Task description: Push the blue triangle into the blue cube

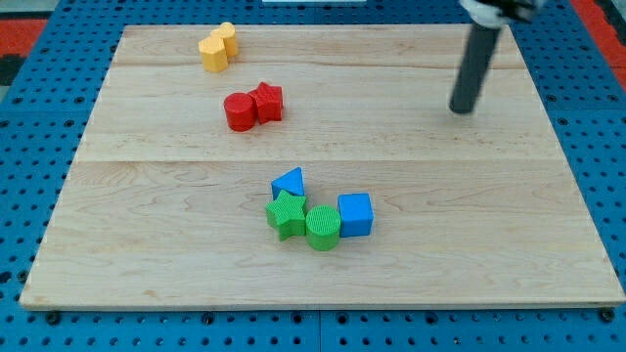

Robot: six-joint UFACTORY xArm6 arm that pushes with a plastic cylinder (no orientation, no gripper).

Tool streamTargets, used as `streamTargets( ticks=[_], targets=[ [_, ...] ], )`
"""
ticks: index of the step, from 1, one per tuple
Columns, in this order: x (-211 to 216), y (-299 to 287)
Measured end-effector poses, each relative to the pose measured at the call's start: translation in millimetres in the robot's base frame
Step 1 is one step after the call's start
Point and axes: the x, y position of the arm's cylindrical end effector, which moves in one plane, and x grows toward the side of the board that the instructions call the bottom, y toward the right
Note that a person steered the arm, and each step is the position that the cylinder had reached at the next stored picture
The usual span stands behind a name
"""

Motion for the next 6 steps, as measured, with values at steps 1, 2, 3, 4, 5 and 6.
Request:
streamTargets(
  ticks=[1,2,3,4,5,6],
  targets=[
    [25.5,-99.0],
    [51.2,-194.0],
    [44.9,-242.0],
    [47.9,-258.0],
    [69.3,-260.2],
    [93.5,-215.2]
  ],
)
